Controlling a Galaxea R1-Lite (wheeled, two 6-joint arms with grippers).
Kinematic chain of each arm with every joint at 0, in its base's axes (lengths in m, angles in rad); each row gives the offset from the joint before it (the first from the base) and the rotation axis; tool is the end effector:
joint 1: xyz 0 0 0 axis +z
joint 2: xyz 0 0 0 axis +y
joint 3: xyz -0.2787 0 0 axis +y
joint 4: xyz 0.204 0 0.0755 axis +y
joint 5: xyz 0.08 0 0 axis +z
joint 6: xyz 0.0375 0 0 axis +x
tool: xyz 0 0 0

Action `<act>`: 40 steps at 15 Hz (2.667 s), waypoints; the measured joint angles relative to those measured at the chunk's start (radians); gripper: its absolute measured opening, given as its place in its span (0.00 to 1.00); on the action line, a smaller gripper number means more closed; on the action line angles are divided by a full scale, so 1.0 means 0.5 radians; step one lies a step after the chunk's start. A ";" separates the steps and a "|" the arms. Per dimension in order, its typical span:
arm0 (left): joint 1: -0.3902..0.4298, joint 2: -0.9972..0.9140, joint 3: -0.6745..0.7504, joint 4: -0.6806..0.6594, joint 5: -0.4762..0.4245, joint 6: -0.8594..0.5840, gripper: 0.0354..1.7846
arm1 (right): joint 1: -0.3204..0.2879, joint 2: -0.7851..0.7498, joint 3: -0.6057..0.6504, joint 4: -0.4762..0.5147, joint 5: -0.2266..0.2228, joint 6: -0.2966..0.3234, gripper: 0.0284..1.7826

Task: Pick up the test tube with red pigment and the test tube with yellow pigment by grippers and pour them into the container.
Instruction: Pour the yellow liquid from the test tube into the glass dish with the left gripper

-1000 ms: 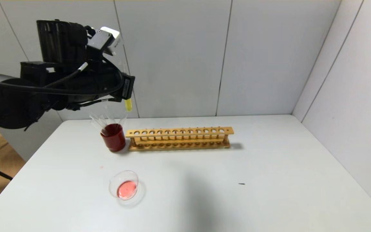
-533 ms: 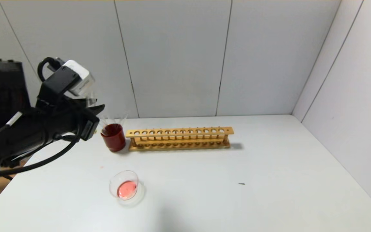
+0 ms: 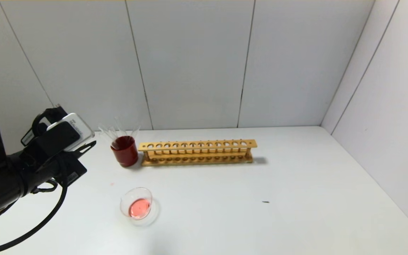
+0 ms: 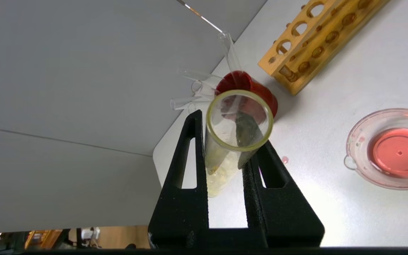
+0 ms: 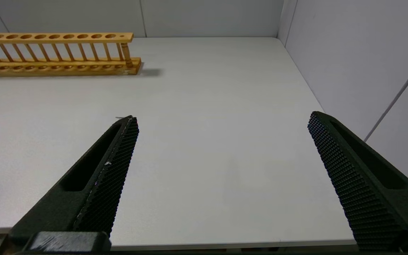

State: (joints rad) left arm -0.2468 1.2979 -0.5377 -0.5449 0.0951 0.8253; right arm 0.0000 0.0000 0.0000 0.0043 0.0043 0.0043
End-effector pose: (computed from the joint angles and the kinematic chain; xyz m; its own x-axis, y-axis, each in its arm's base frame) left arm 0.2330 -0.0550 0.1575 0.9662 -0.1455 -0.2127 0.2562 0.6318 0.7315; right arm 0.0428 0.0002 0.0750 1.0000 0.0043 -0.0043 -0.0043 1.0000 0.0043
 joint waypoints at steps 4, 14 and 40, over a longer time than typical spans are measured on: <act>0.046 0.100 -0.009 -0.010 0.084 0.267 0.17 | 0.000 0.000 0.000 0.000 0.000 0.001 0.98; 0.025 0.337 0.309 -0.433 0.084 0.820 0.17 | 0.000 0.000 0.000 0.000 0.000 0.001 0.98; -0.170 0.838 0.498 -1.184 0.049 1.162 0.17 | 0.000 0.000 0.000 0.001 -0.001 0.001 0.98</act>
State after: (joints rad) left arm -0.3319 1.7168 -0.2885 -1.1368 0.1198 1.4062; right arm 0.0000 0.0000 0.0000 0.0047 0.0038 0.0047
